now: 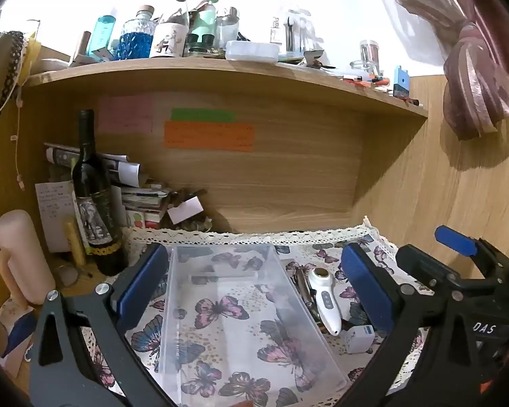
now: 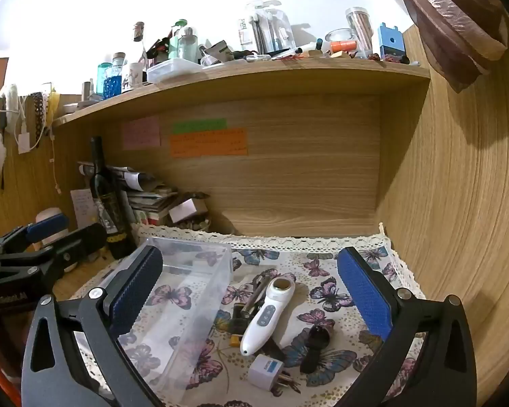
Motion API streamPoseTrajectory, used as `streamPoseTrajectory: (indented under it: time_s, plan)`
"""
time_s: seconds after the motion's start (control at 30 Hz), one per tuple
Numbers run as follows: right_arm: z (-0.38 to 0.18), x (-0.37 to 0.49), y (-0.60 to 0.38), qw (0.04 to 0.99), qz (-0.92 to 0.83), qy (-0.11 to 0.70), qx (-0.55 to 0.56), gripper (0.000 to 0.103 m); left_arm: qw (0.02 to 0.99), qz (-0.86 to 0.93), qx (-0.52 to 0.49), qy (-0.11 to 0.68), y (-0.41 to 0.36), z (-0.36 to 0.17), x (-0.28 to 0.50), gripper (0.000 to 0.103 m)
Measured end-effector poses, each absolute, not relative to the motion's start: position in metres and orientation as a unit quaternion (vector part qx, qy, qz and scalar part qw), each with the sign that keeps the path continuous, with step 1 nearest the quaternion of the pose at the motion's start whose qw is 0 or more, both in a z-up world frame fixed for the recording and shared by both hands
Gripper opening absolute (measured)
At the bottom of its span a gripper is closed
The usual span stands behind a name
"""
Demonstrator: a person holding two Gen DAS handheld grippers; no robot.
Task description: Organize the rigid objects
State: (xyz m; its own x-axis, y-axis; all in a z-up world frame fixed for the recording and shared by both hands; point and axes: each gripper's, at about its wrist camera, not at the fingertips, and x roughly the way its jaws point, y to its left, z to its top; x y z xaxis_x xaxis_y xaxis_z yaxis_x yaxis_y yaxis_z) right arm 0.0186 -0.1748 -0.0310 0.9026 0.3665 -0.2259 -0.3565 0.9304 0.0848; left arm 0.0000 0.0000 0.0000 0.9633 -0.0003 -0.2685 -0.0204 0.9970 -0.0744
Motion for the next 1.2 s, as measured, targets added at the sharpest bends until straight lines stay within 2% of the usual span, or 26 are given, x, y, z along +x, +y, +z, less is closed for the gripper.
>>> streamPoseTrajectory:
  time_s: [1.2]
  plan:
    - [-0.0308, 0.0231, -0.1685, 0.97, 0.203, 0.128, 0.02, 0.103, 0.988, 0.005, -0.05, 0.146, 0.0024, -0.0015, 0.0059, 0.103]
